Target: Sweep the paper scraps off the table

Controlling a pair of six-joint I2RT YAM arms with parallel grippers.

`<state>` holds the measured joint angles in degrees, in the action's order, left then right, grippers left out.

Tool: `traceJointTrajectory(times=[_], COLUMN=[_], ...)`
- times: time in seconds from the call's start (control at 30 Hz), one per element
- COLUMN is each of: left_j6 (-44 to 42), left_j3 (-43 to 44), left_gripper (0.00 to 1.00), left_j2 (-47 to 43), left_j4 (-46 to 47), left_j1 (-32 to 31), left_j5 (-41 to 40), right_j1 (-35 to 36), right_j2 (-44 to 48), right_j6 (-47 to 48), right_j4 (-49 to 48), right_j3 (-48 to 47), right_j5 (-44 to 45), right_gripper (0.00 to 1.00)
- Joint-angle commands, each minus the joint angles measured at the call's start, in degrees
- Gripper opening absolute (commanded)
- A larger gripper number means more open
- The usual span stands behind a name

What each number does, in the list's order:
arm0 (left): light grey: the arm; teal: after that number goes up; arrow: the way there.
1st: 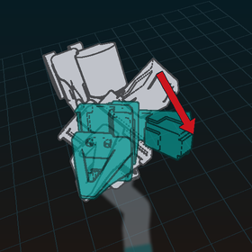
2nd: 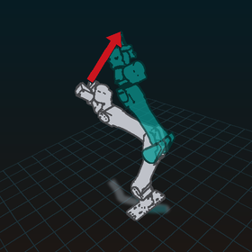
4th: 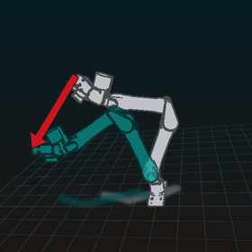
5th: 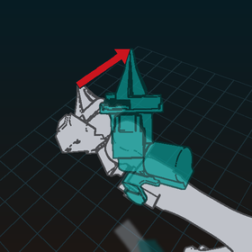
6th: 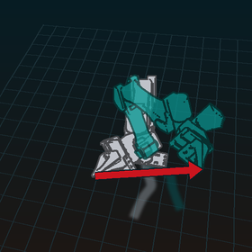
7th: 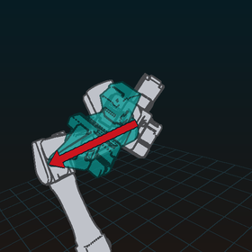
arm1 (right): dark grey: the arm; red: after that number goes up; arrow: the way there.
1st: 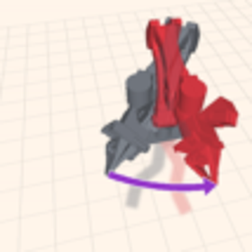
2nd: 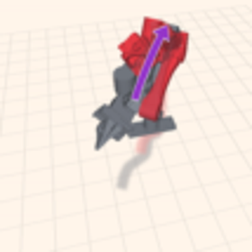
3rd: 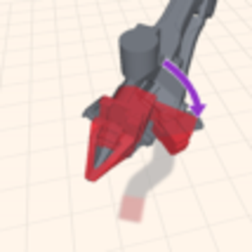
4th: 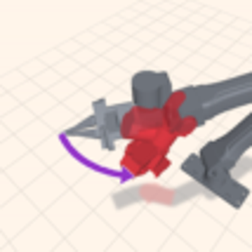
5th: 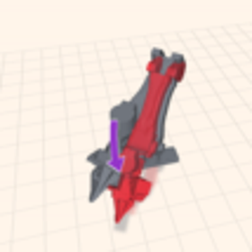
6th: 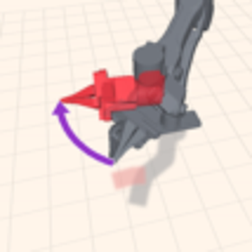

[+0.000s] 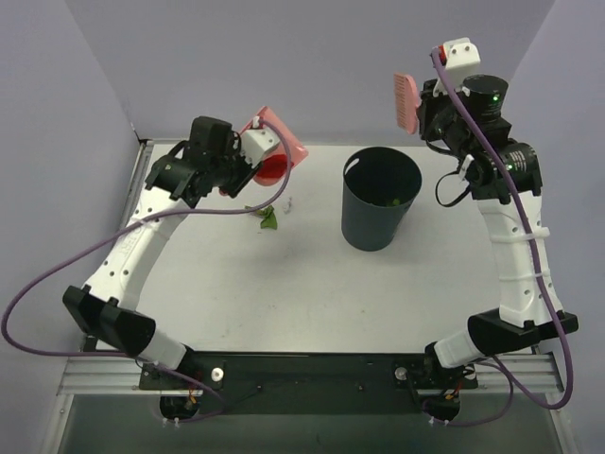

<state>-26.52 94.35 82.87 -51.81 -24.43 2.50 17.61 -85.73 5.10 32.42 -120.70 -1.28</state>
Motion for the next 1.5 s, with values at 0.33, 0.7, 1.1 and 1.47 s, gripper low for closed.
traceJointTrajectory(times=[0.33, 0.7, 1.1, 1.47], left_j6=[-3.17, -11.71, -24.62, -53.52], left_j3=[38.88, 58.32, 54.98, 43.47], left_gripper=[0.0, 0.0, 0.0, 0.0], left_j2=[29.79, 46.5, 46.95, 44.57], left_j4=[-0.05, 1.8, 11.37, 33.25], left_j1=[-13.01, -22.24, -26.9, -30.24], left_j5=[-18.75, -29.13, -35.02, -43.89], right_j1=[-11.45, -16.2, -18.92, -19.01], right_j2=[13.48, 20.78, 24.03, 24.03], right_j6=[4.57, -1.15, -4.4, -5.02], right_j4=[-3.42, 0.09, 0.8, 1.68], right_j3=[33.75, 42.04, 47.58, 47.05], right_j5=[10.68, 8.05, 3.3, -0.3], right_gripper=[0.0, 0.0, 0.0, 0.0])
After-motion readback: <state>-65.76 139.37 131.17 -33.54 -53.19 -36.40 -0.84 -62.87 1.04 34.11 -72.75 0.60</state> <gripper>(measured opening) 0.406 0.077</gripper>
